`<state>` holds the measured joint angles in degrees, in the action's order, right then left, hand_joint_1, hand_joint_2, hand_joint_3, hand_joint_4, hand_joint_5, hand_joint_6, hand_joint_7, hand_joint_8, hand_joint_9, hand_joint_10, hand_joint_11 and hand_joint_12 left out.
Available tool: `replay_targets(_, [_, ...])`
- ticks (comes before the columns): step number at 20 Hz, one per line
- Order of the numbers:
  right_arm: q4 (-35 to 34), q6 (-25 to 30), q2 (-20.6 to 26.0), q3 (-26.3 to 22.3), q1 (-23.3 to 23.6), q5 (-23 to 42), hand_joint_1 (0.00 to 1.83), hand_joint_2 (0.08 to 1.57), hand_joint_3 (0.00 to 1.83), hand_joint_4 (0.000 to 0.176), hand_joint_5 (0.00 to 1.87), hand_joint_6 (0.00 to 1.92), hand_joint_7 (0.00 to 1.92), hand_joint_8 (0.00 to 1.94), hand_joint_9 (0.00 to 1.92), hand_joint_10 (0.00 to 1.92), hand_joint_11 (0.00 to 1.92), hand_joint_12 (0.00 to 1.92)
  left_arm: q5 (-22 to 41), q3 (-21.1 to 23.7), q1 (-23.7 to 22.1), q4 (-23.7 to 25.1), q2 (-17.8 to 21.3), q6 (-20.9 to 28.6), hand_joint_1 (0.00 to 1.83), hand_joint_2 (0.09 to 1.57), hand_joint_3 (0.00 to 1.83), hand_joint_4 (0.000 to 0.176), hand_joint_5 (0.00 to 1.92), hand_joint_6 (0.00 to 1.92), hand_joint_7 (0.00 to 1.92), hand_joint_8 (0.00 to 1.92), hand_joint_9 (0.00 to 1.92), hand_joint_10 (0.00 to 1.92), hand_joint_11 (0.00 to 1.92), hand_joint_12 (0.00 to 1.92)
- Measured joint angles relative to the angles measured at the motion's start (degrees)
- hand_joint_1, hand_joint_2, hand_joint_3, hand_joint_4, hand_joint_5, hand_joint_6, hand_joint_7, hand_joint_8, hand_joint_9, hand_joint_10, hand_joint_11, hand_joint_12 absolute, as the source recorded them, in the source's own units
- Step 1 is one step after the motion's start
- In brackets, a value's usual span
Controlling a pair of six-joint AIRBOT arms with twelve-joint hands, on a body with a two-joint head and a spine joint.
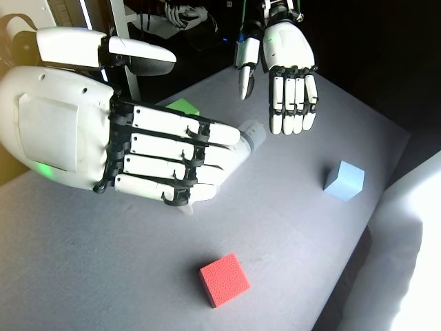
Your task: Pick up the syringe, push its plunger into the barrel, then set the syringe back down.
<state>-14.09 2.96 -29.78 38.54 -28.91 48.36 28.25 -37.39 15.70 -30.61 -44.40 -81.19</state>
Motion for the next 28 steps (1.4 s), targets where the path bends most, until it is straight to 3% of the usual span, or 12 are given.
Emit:
replay_targets(1, [-1.1,0.4,0.0,-0.2,-0.3,-0.3,0.00,1.37,0.00,0.000,0.24,0.01,0.25,0.01,0.20,0.01,0.00,0.43,2.4,0.0,1.6,-0.7,-1.0,0.0,0.67,1.23,0.00,0.000,0.18,0.00,0.19,0.00,0.19,0.00,0.00,0.52])
replay_targets(2, [-2.3,0.6,-0.4,-0.3,-0.7,-0.5,0.00,1.37,0.00,0.000,0.24,0.00,0.24,0.00,0.19,0.01,0.00,0.44,4.5,0.2,3.4,-2.1,-1.6,0.0,0.78,1.17,0.00,0.000,0.17,0.00,0.20,0.01,0.19,0.01,0.00,0.58])
replay_targets(5, [-3.0,2.7,-0.6,-0.8,-1.3,-1.5,0.00,1.37,0.00,0.000,0.24,0.00,0.24,0.00,0.19,0.01,0.00,0.44,10.7,1.0,7.1,-6.4,-3.5,-0.3,0.81,1.16,0.00,0.000,0.17,0.00,0.20,0.01,0.20,0.01,0.00,0.60])
replay_targets(6, [-2.9,2.8,-0.6,-0.9,-1.3,-1.6,0.00,1.37,0.00,0.000,0.24,0.00,0.25,0.00,0.20,0.01,0.00,0.47,12.3,1.2,7.7,-6.8,-4.4,-0.4,0.94,1.07,0.00,0.000,0.19,0.01,0.24,0.01,0.24,0.02,0.00,0.68])
replay_targets(8, [-4.4,2.9,-0.7,-0.9,-1.6,-1.4,0.00,1.37,0.00,0.000,0.23,0.00,0.23,0.00,0.17,0.00,0.00,0.36,13.7,1.8,8.2,-9.6,-6.3,-2.6,0.97,1.01,0.00,0.000,0.22,0.00,0.26,0.00,0.27,0.01,0.00,0.79])
replay_targets(11, [-6.0,2.9,-0.7,-0.9,-2.0,-0.6,0.00,1.37,0.00,0.000,0.21,0.00,0.21,0.00,0.16,0.00,0.00,0.37,15.1,2.2,9.0,-13.8,-8.9,-5.5,0.91,1.01,0.00,0.000,0.18,0.00,0.20,0.00,0.22,0.00,0.00,0.73])
replay_targets(14, [-5.6,2.9,-1.1,-0.9,-2.0,1.1,0.00,1.37,0.00,0.000,0.24,0.00,0.22,0.00,0.16,0.00,0.00,0.39,17.5,2.1,10.5,-16.7,-11.1,-6.1,0.99,0.98,0.00,0.000,0.20,0.00,0.20,0.00,0.21,0.00,0.00,0.64])
replay_targets(16, [-5.4,2.9,-1.2,-0.9,-2.0,1.2,0.00,1.37,0.00,0.000,0.24,0.00,0.22,0.00,0.16,0.00,0.00,0.38,17.6,1.4,11.0,-16.8,-12.7,-6.6,0.91,1.01,0.00,0.000,0.16,0.00,0.18,0.00,0.19,0.00,0.00,0.58])
replay_targets(21, [-5.7,2.9,-1.1,-0.9,-2.2,1.5,0.00,1.37,0.00,0.000,0.26,0.01,0.23,0.01,0.17,0.01,0.00,0.41,17.9,-1.3,11.7,-17.0,-15.8,-6.9,0.95,0.98,0.00,0.000,0.26,0.01,0.31,0.02,0.31,0.02,0.00,0.75])
replay_targets(23, [-5.7,3.5,-1.2,-0.9,-2.2,1.6,0.00,1.37,0.00,0.000,0.24,0.00,0.22,0.00,0.17,0.00,0.00,0.41,18.3,-2.4,12.2,-17.0,-17.0,-7.1,0.83,1.03,0.01,0.000,0.22,0.00,0.31,0.00,0.30,0.01,0.00,0.74])
replay_targets(26, [-7.9,4.4,-1.5,-0.9,-3.0,1.8,0.00,1.37,0.00,0.000,0.25,0.01,0.23,0.01,0.18,0.01,0.00,0.39,18.4,-4.0,13.1,-17.6,-18.8,-7.5,0.99,0.98,0.00,0.000,0.34,0.02,0.44,0.02,0.41,0.03,0.00,0.89])
replay_targets(28, [-8.6,4.9,-1.7,-0.9,-3.7,1.8,0.00,1.37,0.00,0.000,0.26,0.01,0.24,0.01,0.19,0.01,0.00,0.43,18.5,-5.1,13.7,-17.9,-19.9,-7.5,1.03,0.99,0.00,0.000,0.36,0.02,0.45,0.01,0.42,0.02,0.00,0.85])
